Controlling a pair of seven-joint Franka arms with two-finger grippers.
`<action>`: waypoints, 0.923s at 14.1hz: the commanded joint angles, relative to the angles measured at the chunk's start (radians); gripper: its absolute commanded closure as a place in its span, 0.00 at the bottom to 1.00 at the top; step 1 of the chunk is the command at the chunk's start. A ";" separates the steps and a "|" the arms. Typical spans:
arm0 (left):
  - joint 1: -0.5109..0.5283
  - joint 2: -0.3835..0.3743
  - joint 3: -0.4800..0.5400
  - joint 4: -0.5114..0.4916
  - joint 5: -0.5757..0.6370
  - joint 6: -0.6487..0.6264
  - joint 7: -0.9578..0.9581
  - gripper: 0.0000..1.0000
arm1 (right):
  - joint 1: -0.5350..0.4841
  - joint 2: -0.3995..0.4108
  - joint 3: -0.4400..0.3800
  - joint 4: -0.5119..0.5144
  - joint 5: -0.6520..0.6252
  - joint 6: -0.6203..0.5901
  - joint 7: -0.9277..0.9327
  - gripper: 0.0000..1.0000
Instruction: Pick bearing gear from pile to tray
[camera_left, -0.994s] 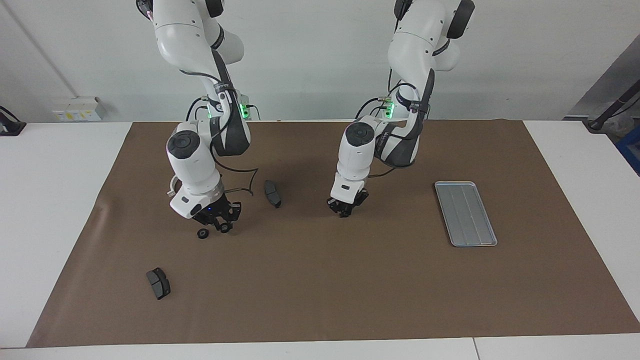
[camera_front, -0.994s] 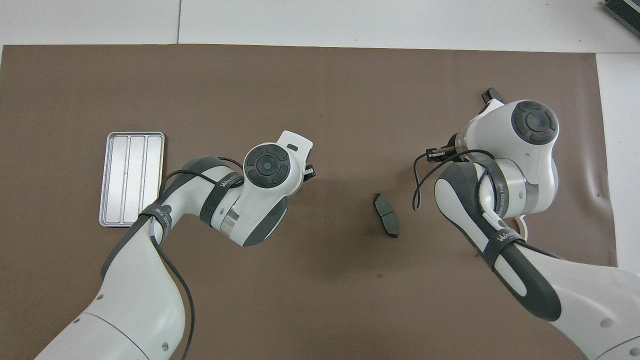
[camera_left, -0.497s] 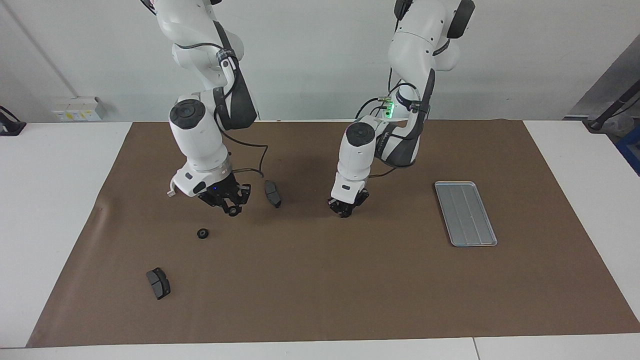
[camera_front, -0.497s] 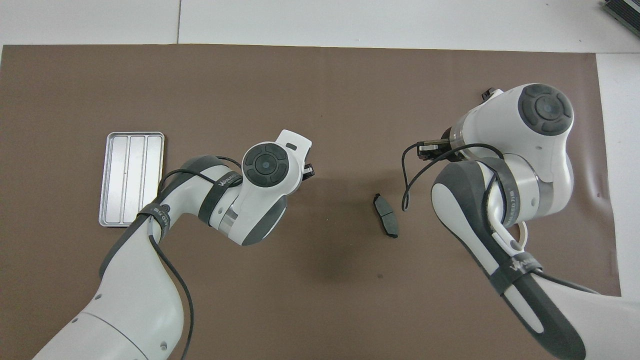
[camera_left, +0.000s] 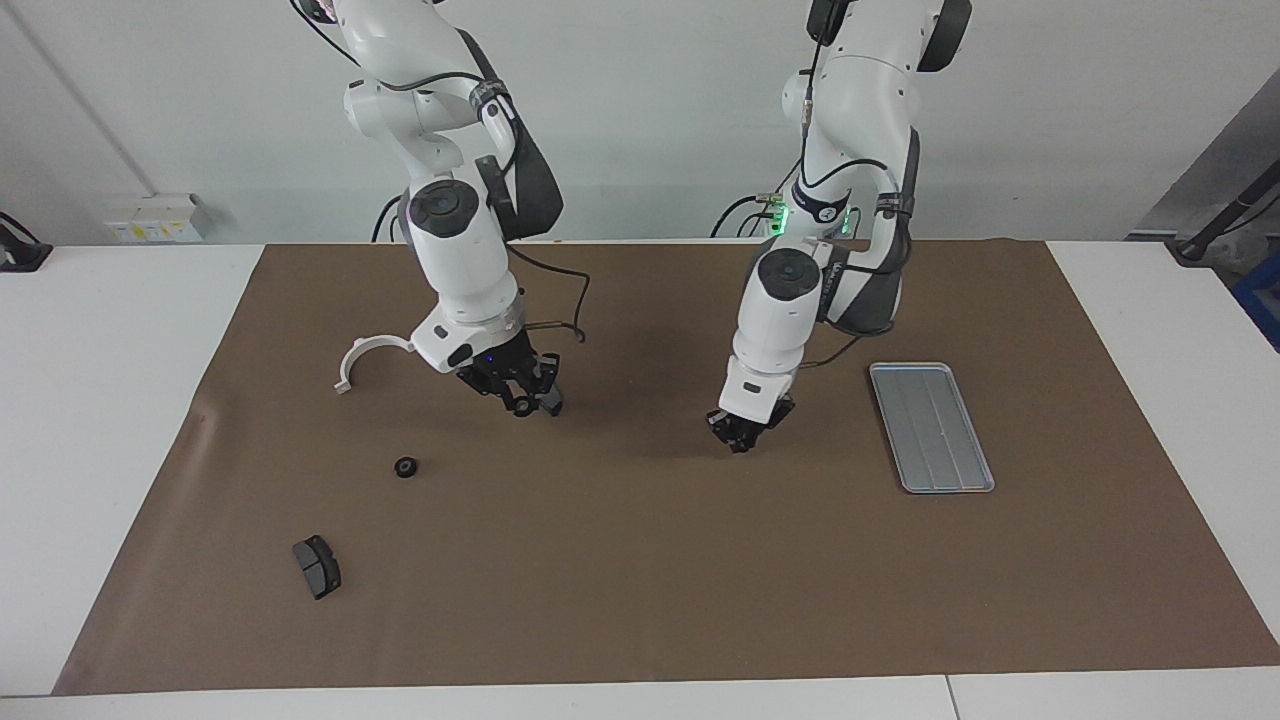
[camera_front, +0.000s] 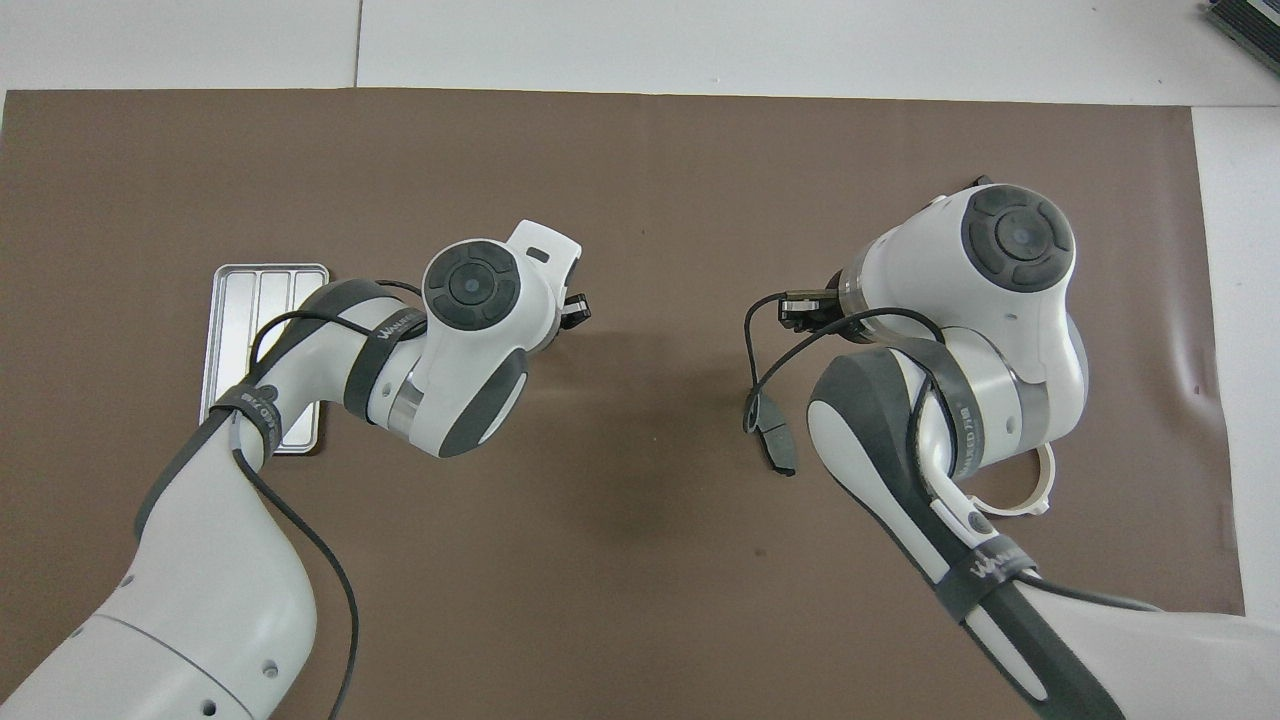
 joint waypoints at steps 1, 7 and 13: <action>0.071 -0.071 -0.013 -0.019 -0.016 -0.097 0.163 1.00 | 0.063 0.036 0.008 0.004 0.016 0.077 0.106 1.00; 0.282 -0.125 -0.007 -0.029 -0.090 -0.199 0.669 1.00 | 0.221 0.142 0.006 0.006 0.006 0.272 0.347 1.00; 0.430 -0.132 -0.007 -0.084 -0.090 -0.135 0.913 1.00 | 0.273 0.236 0.002 0.032 -0.037 0.332 0.404 0.90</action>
